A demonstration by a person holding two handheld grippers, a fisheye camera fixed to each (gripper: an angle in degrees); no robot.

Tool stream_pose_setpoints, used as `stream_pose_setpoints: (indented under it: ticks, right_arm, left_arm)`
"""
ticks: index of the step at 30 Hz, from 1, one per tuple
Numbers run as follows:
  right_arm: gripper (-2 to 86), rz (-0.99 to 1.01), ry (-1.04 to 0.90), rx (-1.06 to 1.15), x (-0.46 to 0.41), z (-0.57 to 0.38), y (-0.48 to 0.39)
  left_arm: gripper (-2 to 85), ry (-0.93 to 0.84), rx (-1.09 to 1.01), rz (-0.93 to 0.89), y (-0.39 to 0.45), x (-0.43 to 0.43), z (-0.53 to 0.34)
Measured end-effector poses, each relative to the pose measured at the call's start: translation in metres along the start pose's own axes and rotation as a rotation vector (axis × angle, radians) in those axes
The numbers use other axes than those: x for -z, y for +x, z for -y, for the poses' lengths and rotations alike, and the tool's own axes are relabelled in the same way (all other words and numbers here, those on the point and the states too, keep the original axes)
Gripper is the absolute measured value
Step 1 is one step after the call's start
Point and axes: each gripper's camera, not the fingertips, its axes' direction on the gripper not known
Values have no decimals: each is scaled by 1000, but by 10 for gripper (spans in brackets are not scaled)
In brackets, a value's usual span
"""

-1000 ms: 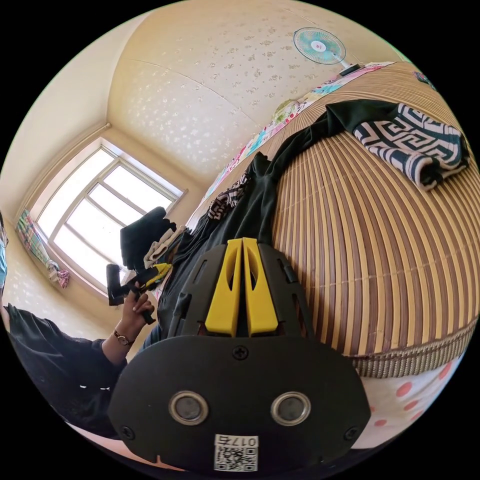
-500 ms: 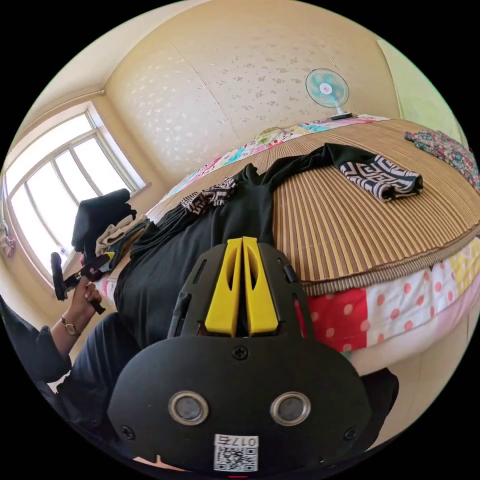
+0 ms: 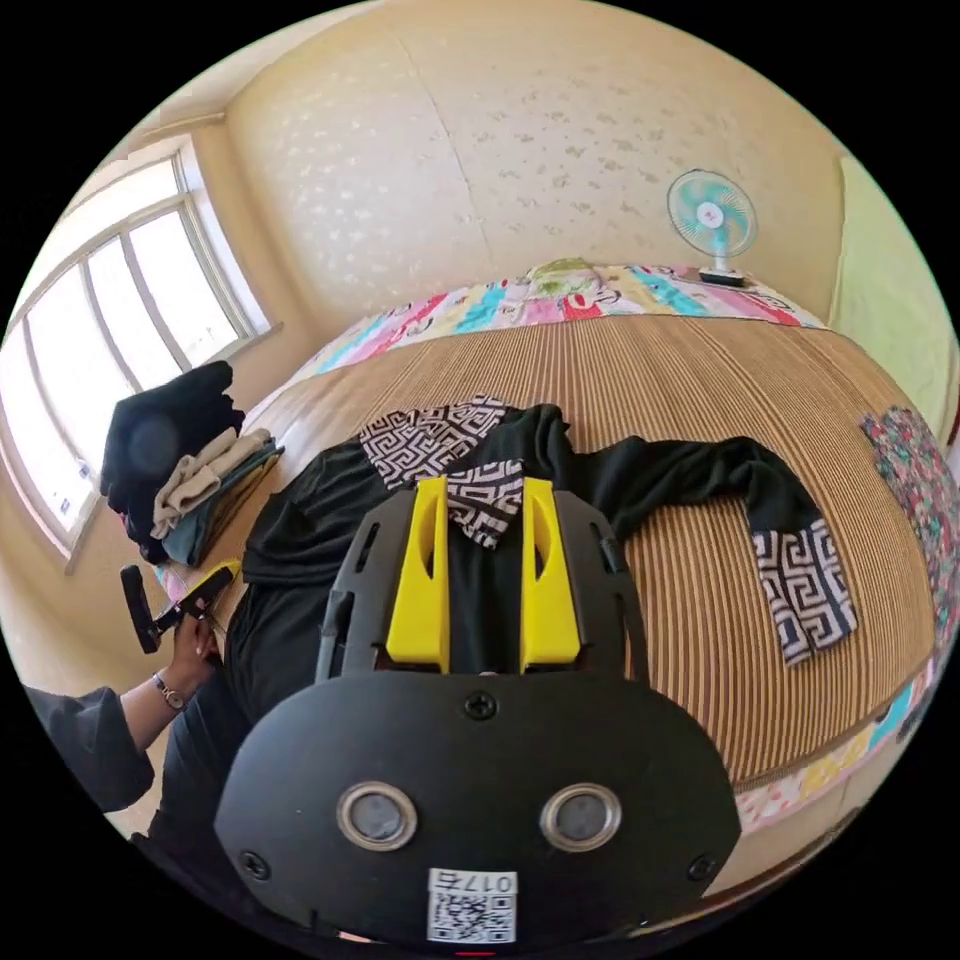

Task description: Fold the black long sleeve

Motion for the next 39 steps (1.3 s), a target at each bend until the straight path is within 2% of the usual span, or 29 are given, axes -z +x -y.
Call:
stream_pose_setpoints:
  ticks: [3,6,8,9,12,14,15,17,20,23,25,27,31,33,36,37,39]
  right_arm:
    - [99,-113,-152,80,-50,40,-12]
    - [44,-152,-286,165,-82,60,-24]
    - [26,-199,-227,204,-71,69,-37]
    - [24,-226,-134,211,-55,74,-43]
    - [26,-291,-1,101,-27,92,-39]
    - [35,-372,-46,38,-33,104,-26]
    - [56,-384,-134,15,-45,111,-17]
    - [81,-373,-219,15,-53,118,-13]
    - [98,-369,-111,-3,-22,113,-20]
    - [101,-228,-28,-116,27,86,-1]
    - [103,-125,82,-267,79,43,41]
    - [108,-74,109,-441,113,6,88]
    - [124,134,6,-814,155,-80,198]
    - [128,92,64,-845,177,-103,218]
    - [135,-33,105,-752,191,-105,230]
    - [137,-70,57,-723,182,-98,235]
    - [133,-2,-29,-664,161,-84,239]
  left_arm:
    - [-2,-9,62,-85,-25,3,6]
    - [-8,-5,61,-91,-32,7,10]
    - [-9,-2,61,-93,-38,10,13]
    - [-9,-1,61,-94,-39,11,14]
    - [-9,0,61,-93,-45,16,19]
    - [-9,2,61,-95,-49,20,22]
    - [-9,2,62,-97,-50,20,23]
    - [-10,3,64,-104,-56,24,27]
    - [-10,4,66,-111,-61,29,32]
    - [-10,5,67,-115,-66,34,36]
    - [-10,5,69,-120,-69,37,39]
    - [-10,6,69,-123,-72,40,41]
    - [-10,8,68,-123,-76,47,47]
    - [-10,8,69,-124,-78,50,49]
    - [-10,9,69,-123,-80,54,53]
    - [-10,9,69,-122,-81,56,55]
    - [-10,10,69,-121,-82,59,57]
